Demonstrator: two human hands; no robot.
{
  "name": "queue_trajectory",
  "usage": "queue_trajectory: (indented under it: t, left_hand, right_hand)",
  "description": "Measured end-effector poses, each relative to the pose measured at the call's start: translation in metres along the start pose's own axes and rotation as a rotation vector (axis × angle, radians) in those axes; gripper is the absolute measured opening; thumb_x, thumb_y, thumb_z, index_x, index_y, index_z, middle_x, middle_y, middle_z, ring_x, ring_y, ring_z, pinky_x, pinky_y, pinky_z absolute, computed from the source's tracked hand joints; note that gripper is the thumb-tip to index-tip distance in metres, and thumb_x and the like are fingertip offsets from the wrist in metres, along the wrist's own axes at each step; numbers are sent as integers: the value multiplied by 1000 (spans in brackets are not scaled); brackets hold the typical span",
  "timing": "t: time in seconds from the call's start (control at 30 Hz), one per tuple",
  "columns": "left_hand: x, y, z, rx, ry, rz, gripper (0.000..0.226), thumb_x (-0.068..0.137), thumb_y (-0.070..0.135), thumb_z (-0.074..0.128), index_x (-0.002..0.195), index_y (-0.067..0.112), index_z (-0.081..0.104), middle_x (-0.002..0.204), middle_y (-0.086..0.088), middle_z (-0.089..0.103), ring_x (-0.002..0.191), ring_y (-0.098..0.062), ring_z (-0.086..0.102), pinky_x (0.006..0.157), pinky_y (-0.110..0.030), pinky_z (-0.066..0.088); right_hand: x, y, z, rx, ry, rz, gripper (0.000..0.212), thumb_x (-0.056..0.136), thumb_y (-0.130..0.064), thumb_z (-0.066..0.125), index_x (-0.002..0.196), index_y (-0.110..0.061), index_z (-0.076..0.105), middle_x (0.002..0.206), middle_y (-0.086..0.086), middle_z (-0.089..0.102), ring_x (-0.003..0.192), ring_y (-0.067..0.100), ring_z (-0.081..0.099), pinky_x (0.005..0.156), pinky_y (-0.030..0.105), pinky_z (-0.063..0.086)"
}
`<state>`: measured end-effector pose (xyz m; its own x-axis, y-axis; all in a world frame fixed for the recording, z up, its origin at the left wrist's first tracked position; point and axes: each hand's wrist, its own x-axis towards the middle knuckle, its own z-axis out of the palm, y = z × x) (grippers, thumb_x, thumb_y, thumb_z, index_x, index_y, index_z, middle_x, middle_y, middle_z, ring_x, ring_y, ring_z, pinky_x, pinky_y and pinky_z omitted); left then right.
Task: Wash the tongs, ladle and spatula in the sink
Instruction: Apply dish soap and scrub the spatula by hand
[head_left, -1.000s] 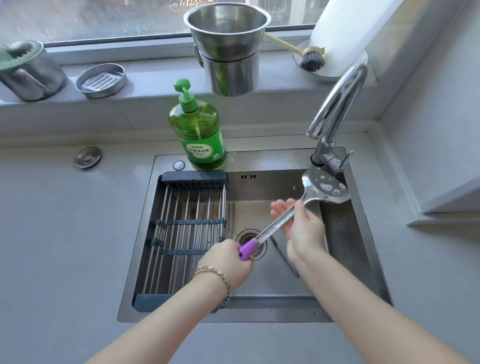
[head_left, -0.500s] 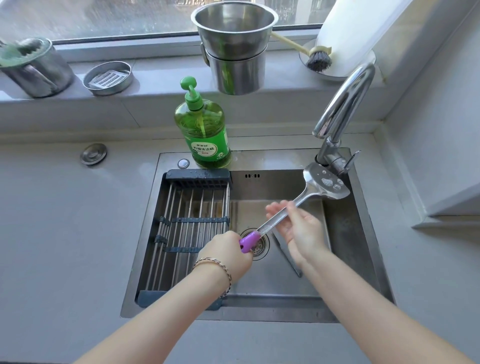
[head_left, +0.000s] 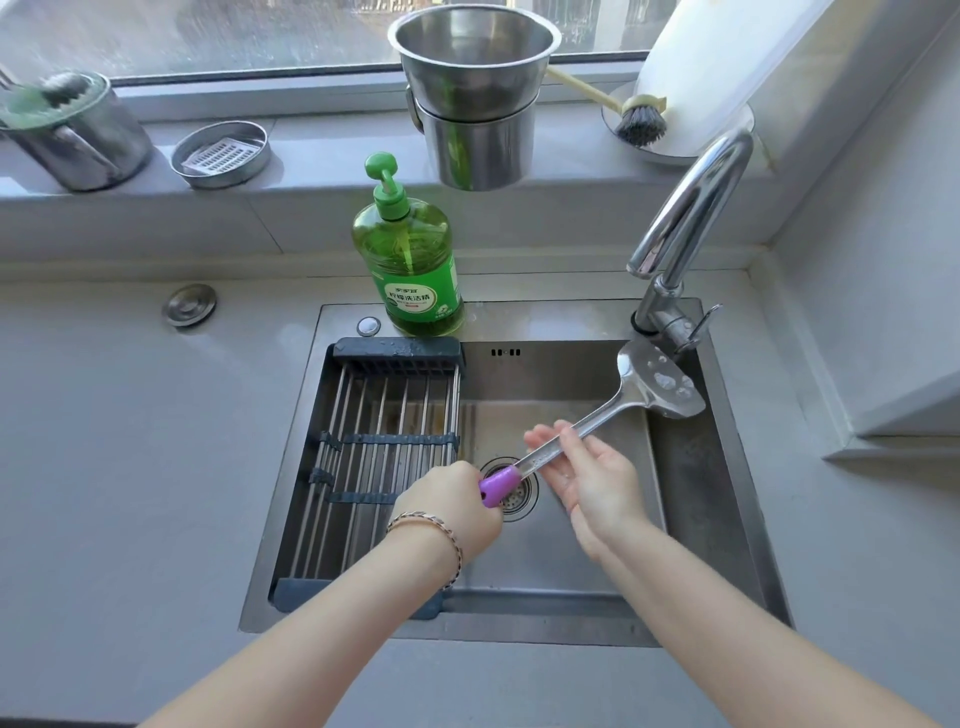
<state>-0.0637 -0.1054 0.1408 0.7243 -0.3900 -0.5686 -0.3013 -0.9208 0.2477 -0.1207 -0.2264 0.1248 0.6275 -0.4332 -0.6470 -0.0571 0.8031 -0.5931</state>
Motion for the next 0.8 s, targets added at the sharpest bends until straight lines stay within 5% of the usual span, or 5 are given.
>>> queue_trajectory:
  t: [0.13,0.3,0.4,0.57,0.8]
  left_hand:
    - [1,-14,-1,63,-17,2,10,87,28,50,81,20,51,65,3,48,66,-19,53,67,-27,52]
    - [3,-27,-9,122,-30,30,9,86,27,52,81,20,53,65,4,49,65,-18,55,71,-28,56]
    - [2,-27,-17,172,-19,91,10,86,27,52,81,19,55,67,3,52,64,-17,55,68,-27,54]
    - [-2,-30,-27,299,-36,153,8,87,28,52,81,23,51,67,6,49,68,-16,55,73,-28,55]
    - [-4,-16,-23,320,-15,229,10,86,29,50,78,23,51,61,9,43,67,-18,54,72,-27,53]
  right_hand:
    - [1,-33,-20,-584,-205,194,16,89,9,51,104,10,58,91,19,68,66,16,71,62,21,58]
    - [10,-82,-17,-1545,-467,-586,23,89,-12,60,111,-11,68,98,-7,66,96,7,62,93,18,44]
    - [31,-94,-18,-1970,-704,-573,25,92,-27,55,110,-18,69,113,-8,66,118,5,51,114,25,18]
    - [33,-84,-21,-2033,-771,-456,25,89,-41,55,85,-23,71,59,-17,61,68,-1,56,80,20,45]
    - [7,-45,4,-1888,-796,-431,38,91,-43,51,77,-10,67,49,-10,49,41,3,46,48,15,33]
